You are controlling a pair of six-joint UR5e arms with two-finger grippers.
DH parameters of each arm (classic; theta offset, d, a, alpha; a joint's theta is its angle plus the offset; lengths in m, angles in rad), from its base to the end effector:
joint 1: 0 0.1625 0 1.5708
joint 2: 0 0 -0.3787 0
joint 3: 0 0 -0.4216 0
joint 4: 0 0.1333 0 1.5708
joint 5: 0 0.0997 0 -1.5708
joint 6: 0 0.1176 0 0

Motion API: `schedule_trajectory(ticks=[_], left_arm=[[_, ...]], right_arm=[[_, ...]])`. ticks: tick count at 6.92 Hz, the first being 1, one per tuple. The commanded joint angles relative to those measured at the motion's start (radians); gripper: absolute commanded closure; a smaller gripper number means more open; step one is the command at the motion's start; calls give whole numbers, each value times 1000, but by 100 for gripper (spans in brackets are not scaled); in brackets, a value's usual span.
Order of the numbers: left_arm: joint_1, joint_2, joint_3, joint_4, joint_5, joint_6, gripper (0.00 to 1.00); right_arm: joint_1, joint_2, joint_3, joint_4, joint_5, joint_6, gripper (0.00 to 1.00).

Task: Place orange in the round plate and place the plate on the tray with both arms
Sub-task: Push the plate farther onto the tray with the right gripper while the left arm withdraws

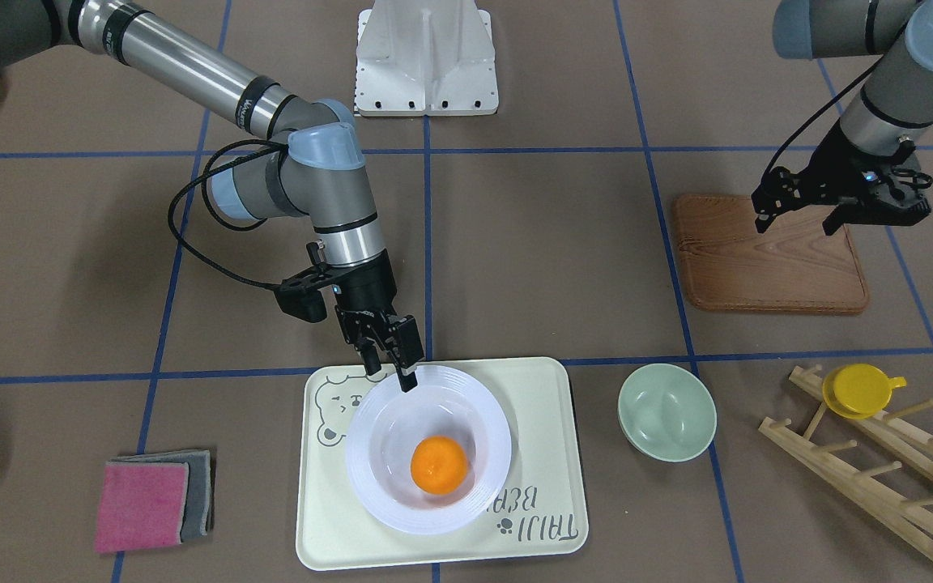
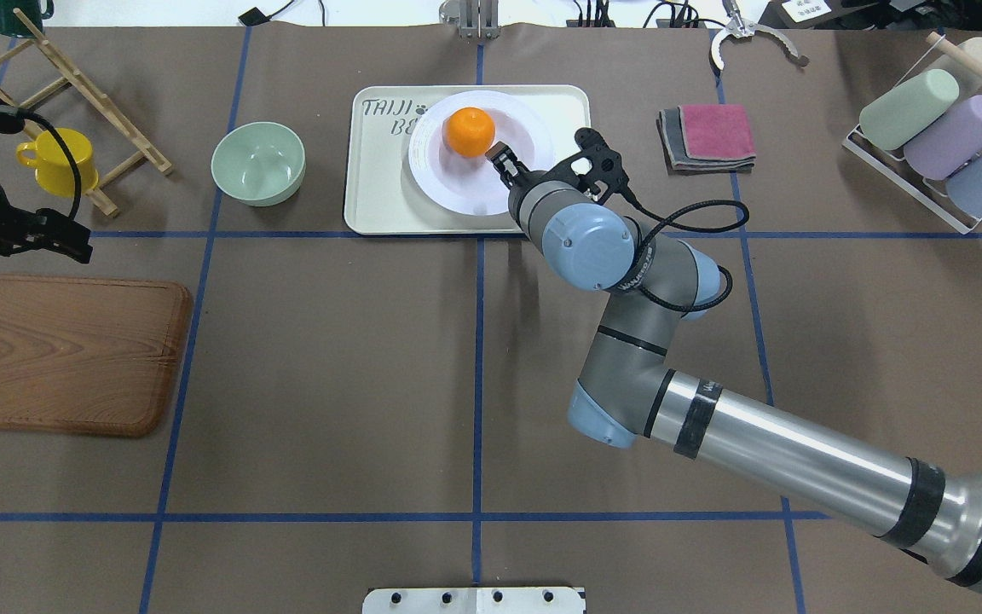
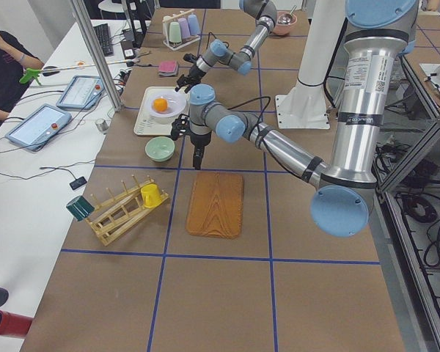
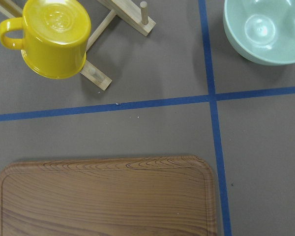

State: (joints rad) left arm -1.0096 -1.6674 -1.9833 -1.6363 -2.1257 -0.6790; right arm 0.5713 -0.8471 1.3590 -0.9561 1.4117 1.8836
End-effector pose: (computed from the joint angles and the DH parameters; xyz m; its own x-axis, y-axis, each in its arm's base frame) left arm 0.2284 -0.4974 0.3637 0.7219 0.0944 -0.6855 0.0086 0.9894 0.1452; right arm -0.5622 -0.5420 0.1996 0.1426 0.4529 0.8801 -0.7337 0.6452 -0.2131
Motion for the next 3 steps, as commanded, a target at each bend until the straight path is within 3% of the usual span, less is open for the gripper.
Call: schedule_trajectory(ticks=[1, 2, 3], left_arm=[[-41, 6, 30, 0, 1, 177, 3], [-76, 62, 38, -14, 0, 320, 3], [-119, 92, 38, -17, -3, 373, 3]], right_arm=[[88, -143, 354, -348, 290, -457, 0], [137, -177, 423, -497, 409, -723, 0], [233, -193, 431, -553, 529, -845, 0]])
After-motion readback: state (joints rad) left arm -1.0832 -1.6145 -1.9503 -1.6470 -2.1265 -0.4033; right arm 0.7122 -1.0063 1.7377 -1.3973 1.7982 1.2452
